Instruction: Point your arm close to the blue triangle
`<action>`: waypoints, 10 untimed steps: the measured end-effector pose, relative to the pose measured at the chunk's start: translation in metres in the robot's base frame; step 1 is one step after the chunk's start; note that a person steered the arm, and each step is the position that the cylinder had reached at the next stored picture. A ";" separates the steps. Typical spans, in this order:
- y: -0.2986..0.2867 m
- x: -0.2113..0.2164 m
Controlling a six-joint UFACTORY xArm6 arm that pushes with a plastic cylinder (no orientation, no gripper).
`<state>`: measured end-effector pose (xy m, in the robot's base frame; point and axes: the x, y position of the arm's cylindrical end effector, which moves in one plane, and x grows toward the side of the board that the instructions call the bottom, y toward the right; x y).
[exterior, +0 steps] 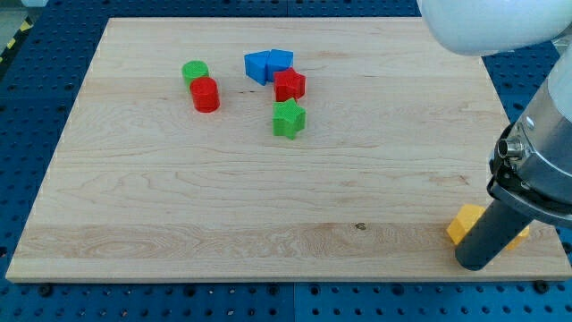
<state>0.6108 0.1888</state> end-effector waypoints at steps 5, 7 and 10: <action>-0.207 -0.068; -0.298 -0.130; -0.434 -0.257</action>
<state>0.3537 -0.2447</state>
